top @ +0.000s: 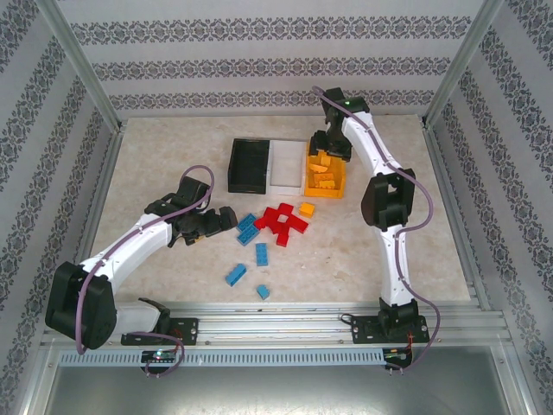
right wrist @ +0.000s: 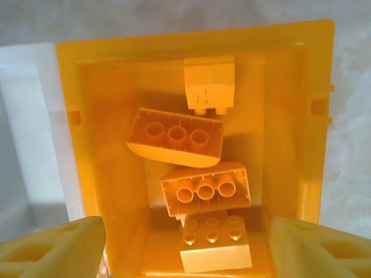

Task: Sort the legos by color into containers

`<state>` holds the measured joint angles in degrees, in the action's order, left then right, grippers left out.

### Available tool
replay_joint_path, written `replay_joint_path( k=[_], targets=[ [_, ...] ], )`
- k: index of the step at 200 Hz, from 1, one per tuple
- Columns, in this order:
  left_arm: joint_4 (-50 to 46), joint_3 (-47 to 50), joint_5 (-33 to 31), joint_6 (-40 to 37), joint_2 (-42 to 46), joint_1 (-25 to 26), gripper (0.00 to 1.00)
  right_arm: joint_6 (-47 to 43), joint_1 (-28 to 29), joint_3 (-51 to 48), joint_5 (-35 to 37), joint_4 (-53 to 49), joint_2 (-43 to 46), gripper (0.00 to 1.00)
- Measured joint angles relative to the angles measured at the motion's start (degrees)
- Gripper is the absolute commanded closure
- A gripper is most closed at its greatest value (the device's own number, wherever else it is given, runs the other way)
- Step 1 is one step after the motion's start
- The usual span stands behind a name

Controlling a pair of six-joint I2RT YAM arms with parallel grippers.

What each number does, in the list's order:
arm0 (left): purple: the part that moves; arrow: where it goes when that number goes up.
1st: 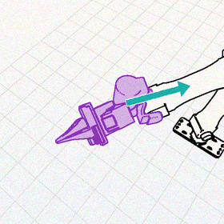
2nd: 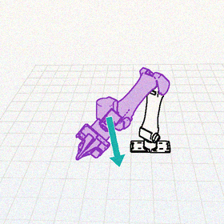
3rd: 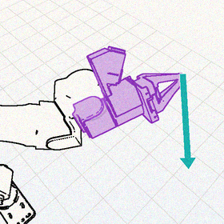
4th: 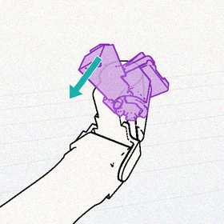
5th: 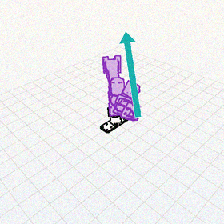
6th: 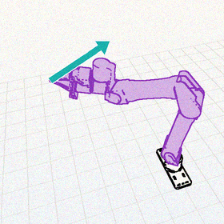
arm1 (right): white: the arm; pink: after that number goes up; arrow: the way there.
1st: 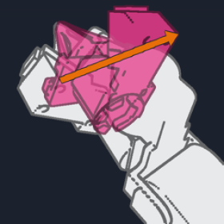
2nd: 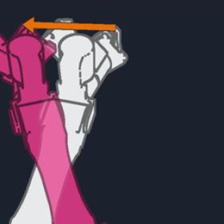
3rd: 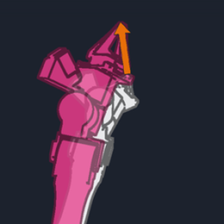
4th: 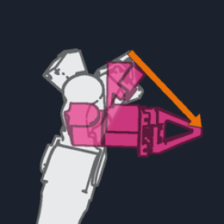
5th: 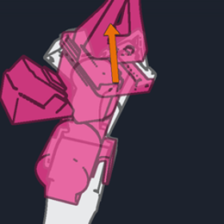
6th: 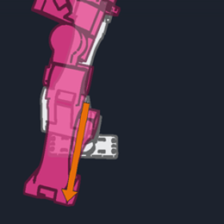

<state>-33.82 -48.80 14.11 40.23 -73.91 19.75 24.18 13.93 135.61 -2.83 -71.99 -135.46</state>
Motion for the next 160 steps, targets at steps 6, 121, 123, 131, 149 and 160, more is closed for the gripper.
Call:
replay_joint_path(
  k=[6, 121, 123, 131, 149, 160],
  targets=[
    [0.0, 0.0, 0.26, 0.0, -0.24, 0.0, 0.0, 0.11, 0.22, -2.23, -0.09, 0.31, 1.46, 0.26],
    [-11.76, -4.55, -2.8, -15.19, -6.27, 18.58, 0.14, 3.13, 7.17, -42.4, -7.43, 10.36, 25.66, 0.25],
    [-11.85, -4.48, -2.91, -15.21, -6.29, 19.1, 0.14, 3.13, 7.15, -42.8, -7.48, 10.54, 25.77, 0.25],
    [-11.98, -4.28, -3.69, -15.5, -6.54, 20.74, 0.17, 3.13, 6.91, -44.39, -7.63, 11.06, 26.14, 0.26],
    [-12.07, -3.54, -4.96, -15.69, -7.8, 23.23, 0.23, 3.13, 6.82, -47.5, -7.87, 11.93, 27.19, 0.25],
    [-12.07, -3.04, -5.66, -15.78, -8.85, 23.82, 0.25, 3.15, 6.82, -49.09, -8.2, 12.33, 27.98, 0.26]
  ],
)
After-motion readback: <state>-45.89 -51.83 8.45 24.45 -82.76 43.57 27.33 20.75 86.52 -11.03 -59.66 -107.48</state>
